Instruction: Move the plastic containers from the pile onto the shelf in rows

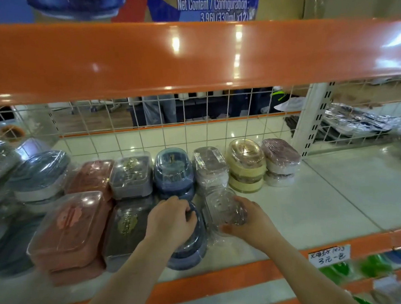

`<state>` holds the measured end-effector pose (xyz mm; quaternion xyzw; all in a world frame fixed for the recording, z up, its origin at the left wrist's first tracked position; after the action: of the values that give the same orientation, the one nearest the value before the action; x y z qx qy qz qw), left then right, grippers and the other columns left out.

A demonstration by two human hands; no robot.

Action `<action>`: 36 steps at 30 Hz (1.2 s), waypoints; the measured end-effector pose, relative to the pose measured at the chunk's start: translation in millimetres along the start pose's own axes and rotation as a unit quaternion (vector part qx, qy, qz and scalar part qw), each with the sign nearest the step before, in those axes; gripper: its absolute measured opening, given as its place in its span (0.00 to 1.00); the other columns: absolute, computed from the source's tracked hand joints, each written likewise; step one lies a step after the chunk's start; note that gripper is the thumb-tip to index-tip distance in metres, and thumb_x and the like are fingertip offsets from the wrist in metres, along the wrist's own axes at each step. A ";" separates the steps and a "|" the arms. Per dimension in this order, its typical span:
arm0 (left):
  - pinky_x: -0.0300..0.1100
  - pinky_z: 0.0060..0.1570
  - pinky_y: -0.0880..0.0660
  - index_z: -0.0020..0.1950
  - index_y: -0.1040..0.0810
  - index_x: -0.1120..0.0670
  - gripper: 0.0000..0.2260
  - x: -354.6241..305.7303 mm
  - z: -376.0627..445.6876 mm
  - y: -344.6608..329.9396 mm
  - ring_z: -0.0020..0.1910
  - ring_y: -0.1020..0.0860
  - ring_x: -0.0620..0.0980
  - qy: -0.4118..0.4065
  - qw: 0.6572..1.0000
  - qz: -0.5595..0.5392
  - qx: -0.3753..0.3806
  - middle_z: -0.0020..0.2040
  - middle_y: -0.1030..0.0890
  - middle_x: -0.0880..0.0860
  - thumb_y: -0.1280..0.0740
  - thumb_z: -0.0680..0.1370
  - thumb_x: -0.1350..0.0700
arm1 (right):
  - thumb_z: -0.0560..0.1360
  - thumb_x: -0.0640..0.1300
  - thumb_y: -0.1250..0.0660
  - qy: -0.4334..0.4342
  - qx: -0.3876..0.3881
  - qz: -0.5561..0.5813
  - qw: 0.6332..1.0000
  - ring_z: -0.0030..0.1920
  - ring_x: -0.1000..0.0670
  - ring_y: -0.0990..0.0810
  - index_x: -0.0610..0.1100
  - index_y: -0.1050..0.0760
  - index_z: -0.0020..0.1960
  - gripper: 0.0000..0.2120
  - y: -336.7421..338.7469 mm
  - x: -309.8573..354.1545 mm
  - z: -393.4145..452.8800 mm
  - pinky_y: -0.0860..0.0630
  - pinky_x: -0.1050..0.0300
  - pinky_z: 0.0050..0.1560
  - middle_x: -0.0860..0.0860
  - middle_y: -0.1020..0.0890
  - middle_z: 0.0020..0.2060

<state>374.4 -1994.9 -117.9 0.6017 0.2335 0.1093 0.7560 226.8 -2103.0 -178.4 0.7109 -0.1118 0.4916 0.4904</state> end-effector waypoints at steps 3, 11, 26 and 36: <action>0.40 0.43 0.30 0.46 0.21 0.53 0.13 -1.3 5.2 0.8 0.46 0.23 0.48 -0.003 1.000 0.019 0.005 0.46 0.22 0.48 0.41 0.79 0.47 | 0.63 0.51 0.21 -0.009 0.011 -0.043 0.999 0.61 0.49 0.27 0.49 0.37 0.71 0.42 -0.1 4.3 3.2 0.29 0.55 0.62 0.49 0.29 0.61; 0.38 0.40 0.33 0.44 0.23 0.52 0.12 -3.7 5.8 1.7 0.42 0.26 0.47 -0.011 0.999 0.036 0.003 0.45 0.23 0.48 0.41 0.79 0.47 | 0.65 0.52 0.22 -0.026 0.016 -0.057 0.998 0.62 0.50 0.28 0.48 0.39 0.73 0.42 0.4 4.9 -0.2 0.30 0.59 0.61 0.50 0.31 0.64; 0.39 0.48 0.28 0.55 0.19 0.46 0.11 8.4 7.1 4.6 0.52 0.23 0.46 -0.041 0.998 -0.040 0.033 0.53 0.22 0.44 0.39 0.78 0.48 | 0.76 0.49 0.33 0.085 -0.055 -0.159 0.982 0.74 0.49 0.42 0.46 0.45 0.76 0.33 9.8 63.1 27.8 0.39 0.54 0.69 0.51 0.42 0.75; 0.37 0.49 0.30 0.56 0.19 0.47 0.11 15.9 9.9 4.9 0.53 0.24 0.44 -0.047 0.996 -0.071 0.031 0.53 0.22 0.43 0.38 0.78 0.49 | 0.79 0.51 0.39 0.081 0.007 -0.275 0.958 0.77 0.48 0.50 0.45 0.52 0.77 0.34 -5.7 73.2 74.7 0.44 0.50 0.73 0.49 0.49 0.77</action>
<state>393.6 -1995.0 -115.1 0.6113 0.2425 0.0198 0.7531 310.4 -2136.8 -125.2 0.6752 0.1317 0.3942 0.6094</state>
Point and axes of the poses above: each hand's wrist, its own z-axis towards the middle knuckle, its own y-axis out of the back of the hand, x = y × z, the point moved 10 cm from there along z, towards the middle knuckle
